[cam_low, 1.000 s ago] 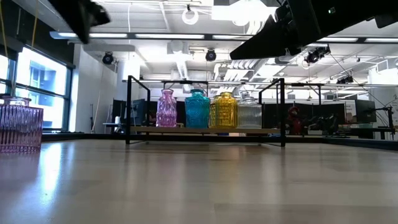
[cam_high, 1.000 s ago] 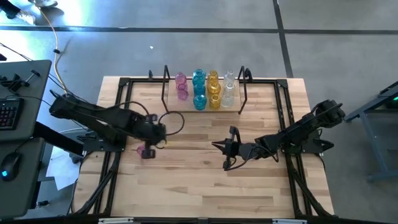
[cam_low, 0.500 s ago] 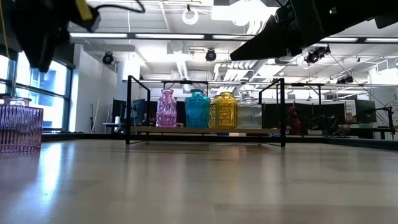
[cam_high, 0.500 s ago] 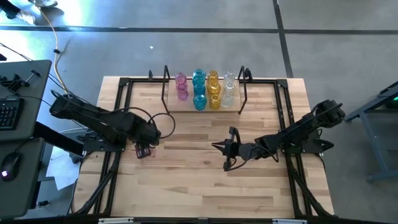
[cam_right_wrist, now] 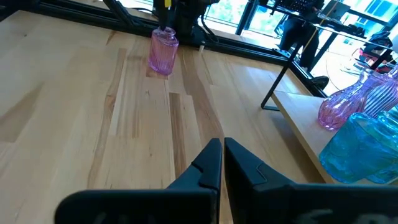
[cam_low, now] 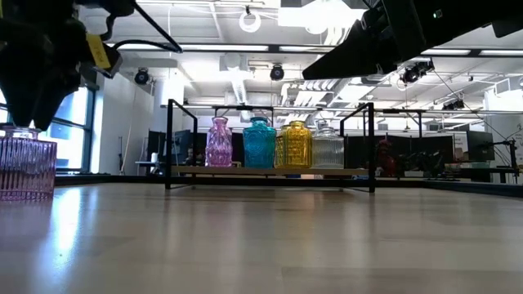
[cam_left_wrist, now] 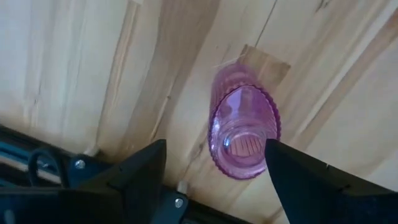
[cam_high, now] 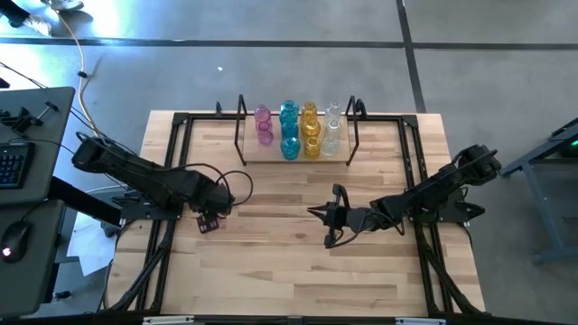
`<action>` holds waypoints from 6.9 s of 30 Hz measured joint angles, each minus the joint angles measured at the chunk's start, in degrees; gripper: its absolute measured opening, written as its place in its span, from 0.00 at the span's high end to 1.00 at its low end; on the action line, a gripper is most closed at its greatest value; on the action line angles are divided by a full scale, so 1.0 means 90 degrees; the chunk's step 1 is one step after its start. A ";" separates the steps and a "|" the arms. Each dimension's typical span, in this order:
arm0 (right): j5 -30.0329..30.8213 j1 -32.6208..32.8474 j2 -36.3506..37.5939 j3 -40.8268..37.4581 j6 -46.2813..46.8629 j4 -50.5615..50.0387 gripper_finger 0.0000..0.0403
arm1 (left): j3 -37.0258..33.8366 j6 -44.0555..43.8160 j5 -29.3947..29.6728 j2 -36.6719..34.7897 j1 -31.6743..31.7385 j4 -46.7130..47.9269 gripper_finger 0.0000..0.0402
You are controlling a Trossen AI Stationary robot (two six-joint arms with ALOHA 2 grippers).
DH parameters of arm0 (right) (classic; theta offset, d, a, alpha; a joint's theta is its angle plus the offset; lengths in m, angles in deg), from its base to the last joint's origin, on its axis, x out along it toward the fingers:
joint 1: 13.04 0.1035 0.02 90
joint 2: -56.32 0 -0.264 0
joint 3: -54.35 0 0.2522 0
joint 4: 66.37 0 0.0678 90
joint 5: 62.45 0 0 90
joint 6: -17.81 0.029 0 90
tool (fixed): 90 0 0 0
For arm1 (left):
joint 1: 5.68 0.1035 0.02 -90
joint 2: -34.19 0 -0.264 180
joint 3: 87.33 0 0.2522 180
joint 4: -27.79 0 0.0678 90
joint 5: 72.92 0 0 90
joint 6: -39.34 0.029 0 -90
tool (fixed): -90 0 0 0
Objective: Sort vases onto shelf
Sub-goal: Put the pink vase on the shelf aligned with the other pink vase
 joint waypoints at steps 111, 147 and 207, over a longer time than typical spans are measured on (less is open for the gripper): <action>0.0010 0.0000 0.0000 0.0000 0.0005 -0.0024 1.00 | 0.0318 0.1247 0.1386 0.1522 0.0833 0.0926 0.86; -0.0087 0.0000 -0.0002 0.0000 0.0073 -0.0076 1.00 | 0.0787 0.3389 0.0555 0.1491 0.2016 0.0228 0.94; -0.0087 0.0000 -0.0002 0.0000 0.0073 -0.0196 1.00 | 0.0478 0.3249 0.0669 0.0871 0.1303 -0.0277 0.35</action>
